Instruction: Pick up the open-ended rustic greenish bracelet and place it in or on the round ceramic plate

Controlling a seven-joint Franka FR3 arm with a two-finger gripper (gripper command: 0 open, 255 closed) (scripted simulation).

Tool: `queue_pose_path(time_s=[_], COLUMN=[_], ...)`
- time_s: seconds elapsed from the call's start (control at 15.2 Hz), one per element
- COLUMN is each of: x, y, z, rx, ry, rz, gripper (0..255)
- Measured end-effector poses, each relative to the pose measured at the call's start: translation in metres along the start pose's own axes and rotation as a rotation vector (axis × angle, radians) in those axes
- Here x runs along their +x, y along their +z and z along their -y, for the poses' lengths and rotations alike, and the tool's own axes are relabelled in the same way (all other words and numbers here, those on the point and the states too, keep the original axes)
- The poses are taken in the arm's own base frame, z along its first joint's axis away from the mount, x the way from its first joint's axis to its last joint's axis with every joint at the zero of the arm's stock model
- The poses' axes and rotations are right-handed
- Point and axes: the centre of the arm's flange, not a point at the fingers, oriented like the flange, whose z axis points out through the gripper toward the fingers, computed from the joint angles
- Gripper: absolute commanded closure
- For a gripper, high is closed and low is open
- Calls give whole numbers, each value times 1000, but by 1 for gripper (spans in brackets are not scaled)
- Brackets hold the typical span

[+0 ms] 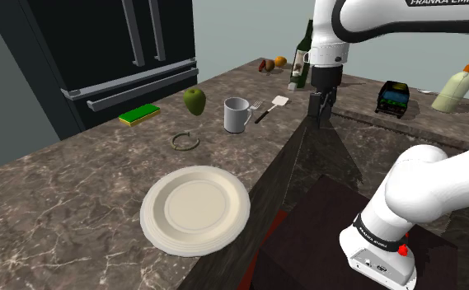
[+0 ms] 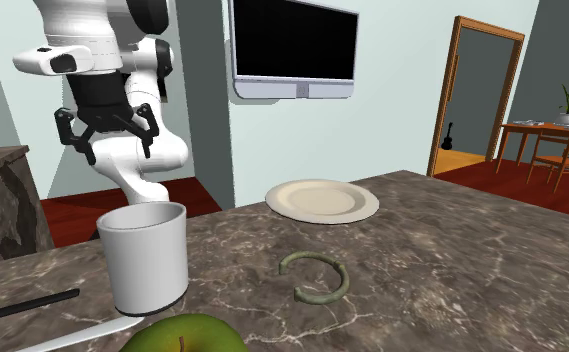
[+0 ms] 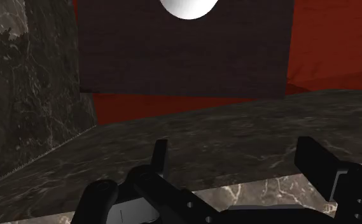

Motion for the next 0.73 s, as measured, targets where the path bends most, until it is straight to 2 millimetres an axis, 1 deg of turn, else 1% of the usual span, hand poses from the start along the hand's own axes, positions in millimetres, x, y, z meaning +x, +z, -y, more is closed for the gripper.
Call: queue_pose_path(time_s=[0.07, 0.13, 0.26, 0.4, 0.53, 0.59, 0.73], x=[0, 3, 13, 26, 36, 42, 59], y=[0, 1, 4, 5, 10, 9, 11], z=[0, 4, 21, 43, 62, 74, 94], rx=[0, 0, 0, 1, 1, 2, 3], ry=[0, 9, 41, 79, 121, 141, 183], rz=[0, -3, -15, -30, -45, -53, -68], gripper=[0, 0, 0, 0, 0, 0, 0])
